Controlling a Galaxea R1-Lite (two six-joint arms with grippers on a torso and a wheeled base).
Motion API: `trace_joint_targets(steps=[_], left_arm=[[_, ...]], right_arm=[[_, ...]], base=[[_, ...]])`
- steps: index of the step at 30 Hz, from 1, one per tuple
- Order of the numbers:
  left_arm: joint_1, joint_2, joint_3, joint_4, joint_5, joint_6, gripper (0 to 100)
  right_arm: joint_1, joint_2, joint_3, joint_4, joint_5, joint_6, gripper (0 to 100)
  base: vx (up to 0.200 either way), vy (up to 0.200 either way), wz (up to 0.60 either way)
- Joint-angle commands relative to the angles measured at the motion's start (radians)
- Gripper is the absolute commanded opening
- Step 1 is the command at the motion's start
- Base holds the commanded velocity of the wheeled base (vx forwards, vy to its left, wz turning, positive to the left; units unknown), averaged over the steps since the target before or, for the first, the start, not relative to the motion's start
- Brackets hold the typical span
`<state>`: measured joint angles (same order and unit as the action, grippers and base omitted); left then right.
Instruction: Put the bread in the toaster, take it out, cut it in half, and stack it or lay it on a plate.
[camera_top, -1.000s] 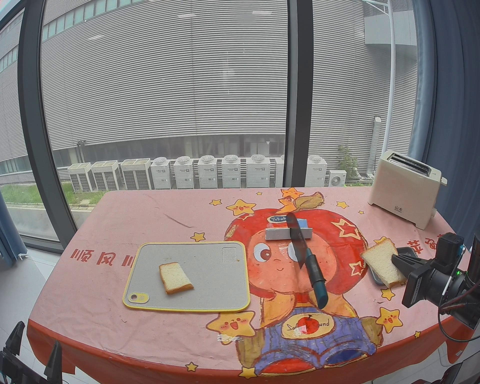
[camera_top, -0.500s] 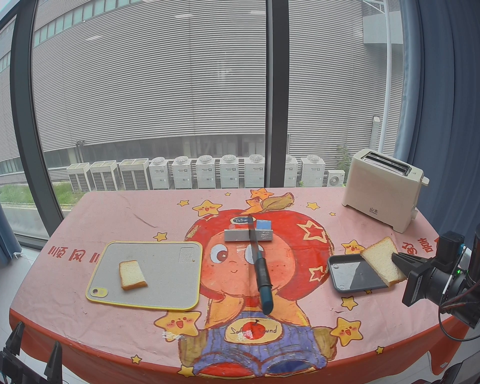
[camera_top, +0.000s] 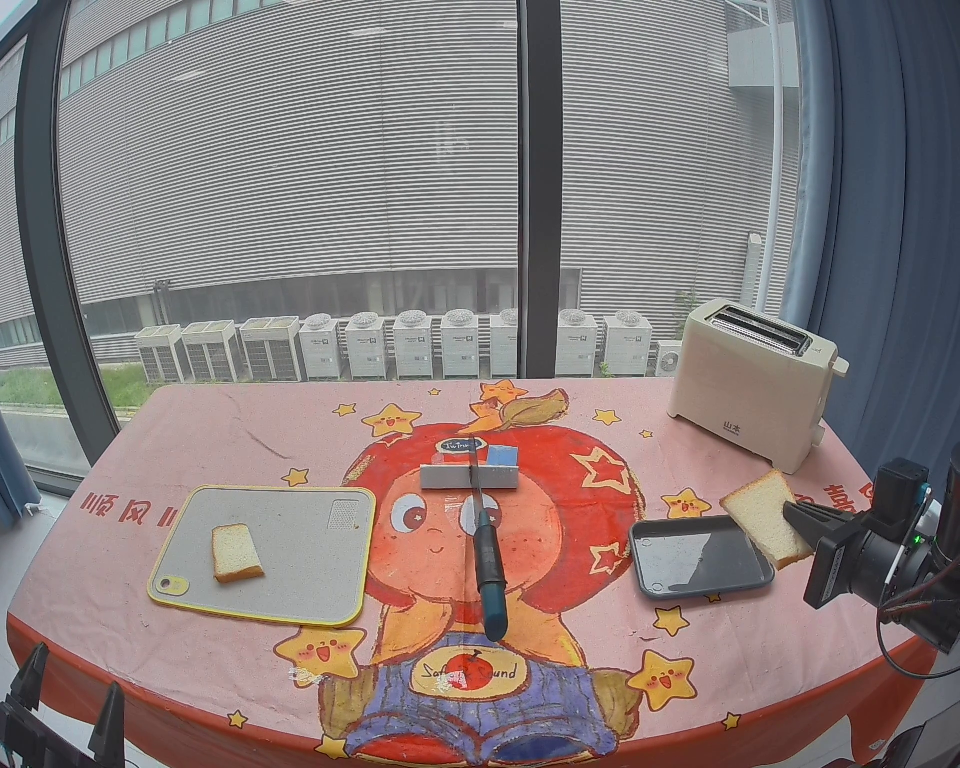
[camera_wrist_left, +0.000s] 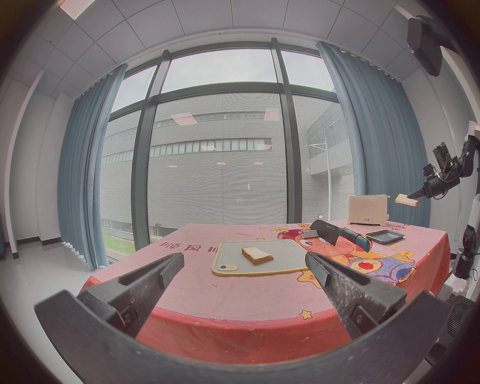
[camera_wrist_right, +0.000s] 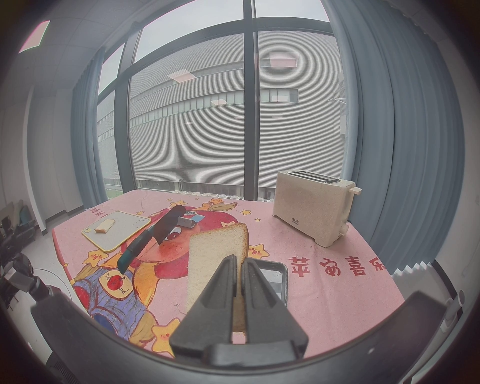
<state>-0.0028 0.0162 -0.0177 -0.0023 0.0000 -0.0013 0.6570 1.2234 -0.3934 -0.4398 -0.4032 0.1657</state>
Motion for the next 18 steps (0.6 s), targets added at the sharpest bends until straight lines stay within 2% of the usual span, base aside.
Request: trace_joint_targets(steps=[1,11,13,15,18], left_arm=[[0.0,-0.016,0.018,-0.001,0.0,0.0,100],[0.0,-0.016,0.018,-0.001,0.0,0.0,100],[0.0,-0.016,0.018,-0.001,0.0,0.0,100],[0.0,-0.016,0.018,-0.001,0.0,0.0,100],[0.0,-0.016,0.018,-0.001,0.0,0.0,100]], right_arm=[[0.001,0.007,-0.012,0.0,0.0,0.005,0],[-0.013,0.013,-0.047,0.003,-0.003,0.012,0],[-0.013,0.024,-0.079,0.012,-0.005,0.031,0],[-0.013,0.064,-0.131,0.015,-0.006,0.072,0],[-0.014,0.113,-0.205,0.018,-0.013,0.09,0]], base=[[0.0,0.0,0.0],[0.0,0.0,0.0],[0.0,0.0,0.0],[0.0,0.0,0.0],[0.0,0.0,0.0]])
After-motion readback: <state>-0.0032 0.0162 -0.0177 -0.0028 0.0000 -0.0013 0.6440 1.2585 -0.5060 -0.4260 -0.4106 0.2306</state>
